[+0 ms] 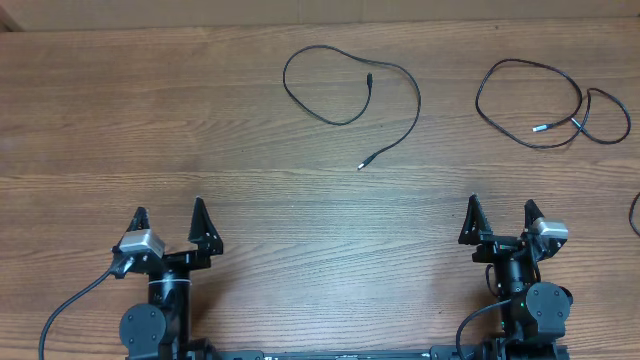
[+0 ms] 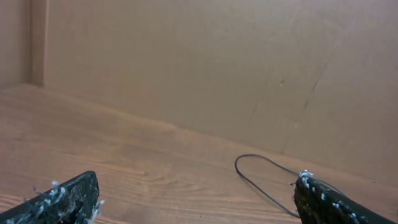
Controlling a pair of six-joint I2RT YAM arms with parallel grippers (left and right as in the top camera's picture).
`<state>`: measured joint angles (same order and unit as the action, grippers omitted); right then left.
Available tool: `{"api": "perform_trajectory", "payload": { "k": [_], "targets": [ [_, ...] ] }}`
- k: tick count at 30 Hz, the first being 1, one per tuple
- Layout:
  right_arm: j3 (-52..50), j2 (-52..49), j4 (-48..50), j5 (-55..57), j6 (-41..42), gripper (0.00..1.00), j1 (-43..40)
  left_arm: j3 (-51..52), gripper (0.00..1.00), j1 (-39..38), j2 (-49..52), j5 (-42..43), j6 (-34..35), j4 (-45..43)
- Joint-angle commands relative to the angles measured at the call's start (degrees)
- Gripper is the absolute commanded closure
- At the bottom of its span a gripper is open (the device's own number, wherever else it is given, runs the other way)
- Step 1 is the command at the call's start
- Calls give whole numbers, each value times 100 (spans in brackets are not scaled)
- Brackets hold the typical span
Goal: Untangle cables
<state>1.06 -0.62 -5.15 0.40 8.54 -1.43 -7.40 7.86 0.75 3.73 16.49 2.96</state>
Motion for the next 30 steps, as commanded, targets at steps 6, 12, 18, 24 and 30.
{"api": "perform_trajectory", "payload": {
  "k": [6,12,18,24,30],
  "targets": [
    [-61,44,35,-11,-111,0,-20,590,0,-48,-44,46,-129,-341],
    [-61,44,35,-11,-114,0,-20,715,0,-48,-44,15,-258,-323],
    [-61,44,35,-13,-111,0,-20,715,0,-48,-44,35,-1097,-321],
    [-61,44,35,-11,-111,0,-20,715,0,-48,-44,42,-1338,-321],
    [-61,44,35,-11,-114,0,-20,715,0,-48,-44,79,-1333,157]
  ]
}}
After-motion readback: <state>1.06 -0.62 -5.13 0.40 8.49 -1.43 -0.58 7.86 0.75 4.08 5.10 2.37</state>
